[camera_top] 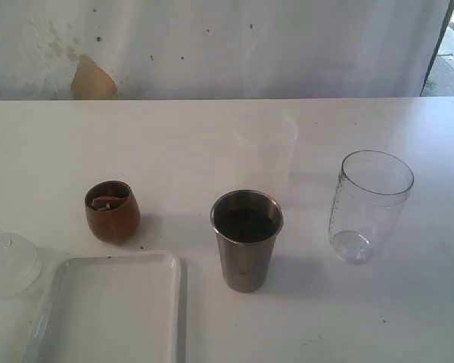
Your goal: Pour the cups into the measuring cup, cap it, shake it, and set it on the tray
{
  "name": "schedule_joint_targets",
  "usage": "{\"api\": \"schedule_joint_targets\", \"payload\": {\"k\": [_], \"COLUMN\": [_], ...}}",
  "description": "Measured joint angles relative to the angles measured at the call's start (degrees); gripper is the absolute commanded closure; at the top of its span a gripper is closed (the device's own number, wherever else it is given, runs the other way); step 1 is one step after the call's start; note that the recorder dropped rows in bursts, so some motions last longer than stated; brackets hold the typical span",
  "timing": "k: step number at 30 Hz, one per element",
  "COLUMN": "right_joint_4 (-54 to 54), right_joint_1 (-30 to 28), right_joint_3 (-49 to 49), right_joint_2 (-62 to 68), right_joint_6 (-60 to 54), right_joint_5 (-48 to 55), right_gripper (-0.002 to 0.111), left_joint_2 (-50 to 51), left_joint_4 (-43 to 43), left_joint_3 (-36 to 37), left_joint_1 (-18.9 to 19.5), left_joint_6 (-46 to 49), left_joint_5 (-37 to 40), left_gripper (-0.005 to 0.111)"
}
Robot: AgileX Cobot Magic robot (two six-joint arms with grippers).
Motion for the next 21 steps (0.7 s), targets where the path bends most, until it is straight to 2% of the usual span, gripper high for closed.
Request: {"api": "schedule_joint_targets", "payload": {"k": [4, 8, 11, 14, 16, 17, 21], "right_joint_4": [0.0, 0.0, 0.0, 0.0, 0.0, 0.0, 0.0], "right_joint_1": [0.0, 0.0, 0.0, 0.0, 0.0, 0.0, 0.0], "right_joint_3": [0.0, 0.0, 0.0, 0.0, 0.0, 0.0, 0.0], "right_joint_2": [0.0, 0.0, 0.0, 0.0, 0.0, 0.0, 0.0], "right_joint_6": [0.0, 0.0, 0.0, 0.0, 0.0, 0.0, 0.0], "right_joint_5": [0.0, 0.0, 0.0, 0.0, 0.0, 0.0, 0.0], "right_gripper": [0.108, 0.108, 0.108, 0.108, 0.108, 0.108, 0.108], "left_joint_2": [0.0, 0.0, 0.0, 0.0, 0.0, 0.0, 0.0], "left_joint_4": [-4.1, -8.5, -8.1, -2.9, 2.0, 4.6, 10.7], "left_joint_3": [0.0, 0.0, 0.0, 0.0, 0.0, 0.0, 0.0], "left_joint_1": [0.0, 0.0, 0.0, 0.0, 0.0, 0.0, 0.0], "left_joint_6": [-5.7, -19.3, -30.4, -38.0, -42.3, -43.9, -49.4], "left_joint_5": [-9.3, -20.2, -28.4, -31.0, -31.1, -31.1, -30.9], "left_gripper": [0.107, 0.107, 0.107, 0.101, 0.089, 0.078, 0.019]}}
